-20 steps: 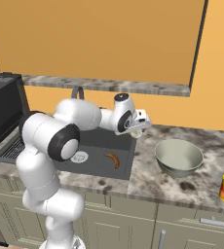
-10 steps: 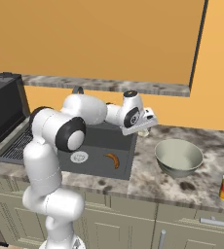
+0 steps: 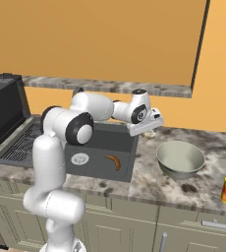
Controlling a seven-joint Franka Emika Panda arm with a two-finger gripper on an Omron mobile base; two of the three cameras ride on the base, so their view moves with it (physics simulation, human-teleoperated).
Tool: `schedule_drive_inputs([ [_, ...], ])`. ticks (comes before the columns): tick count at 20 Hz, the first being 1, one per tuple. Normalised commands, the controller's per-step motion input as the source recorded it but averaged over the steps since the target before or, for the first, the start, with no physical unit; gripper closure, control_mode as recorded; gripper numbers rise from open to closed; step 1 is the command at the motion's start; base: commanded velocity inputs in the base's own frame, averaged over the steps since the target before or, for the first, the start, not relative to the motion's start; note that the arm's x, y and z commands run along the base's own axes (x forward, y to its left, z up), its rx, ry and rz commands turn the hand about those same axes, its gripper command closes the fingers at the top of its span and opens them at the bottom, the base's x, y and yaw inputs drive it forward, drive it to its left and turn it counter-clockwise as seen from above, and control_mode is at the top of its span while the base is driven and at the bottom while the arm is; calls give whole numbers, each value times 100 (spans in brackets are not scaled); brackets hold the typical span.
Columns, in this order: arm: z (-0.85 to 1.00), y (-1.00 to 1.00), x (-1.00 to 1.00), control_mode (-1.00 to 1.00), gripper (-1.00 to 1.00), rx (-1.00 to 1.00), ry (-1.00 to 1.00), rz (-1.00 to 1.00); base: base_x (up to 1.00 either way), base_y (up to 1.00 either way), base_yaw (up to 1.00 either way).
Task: Remove the garlic and banana from the sink. Then move the bowl and cup from the counter to the sink for washing.
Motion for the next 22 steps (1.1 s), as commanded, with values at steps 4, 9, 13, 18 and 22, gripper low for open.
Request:
schedule_drive_inputs([
  [4, -14, -15, 32, -100, 100, 0, 12, 0, 0, 0, 0],
  [9, -14, -16, 33, -100, 100, 0, 10, 0, 0, 0, 0],
  [13, -17, -18, 32, -100, 100, 0, 10, 0, 0, 0, 0],
  [18, -18, -16, 26, -100, 100, 2, 4, 1, 0, 0, 0],
  [22, -13, -9, 9, -100, 100, 15, 2, 2, 0, 0, 0],
])
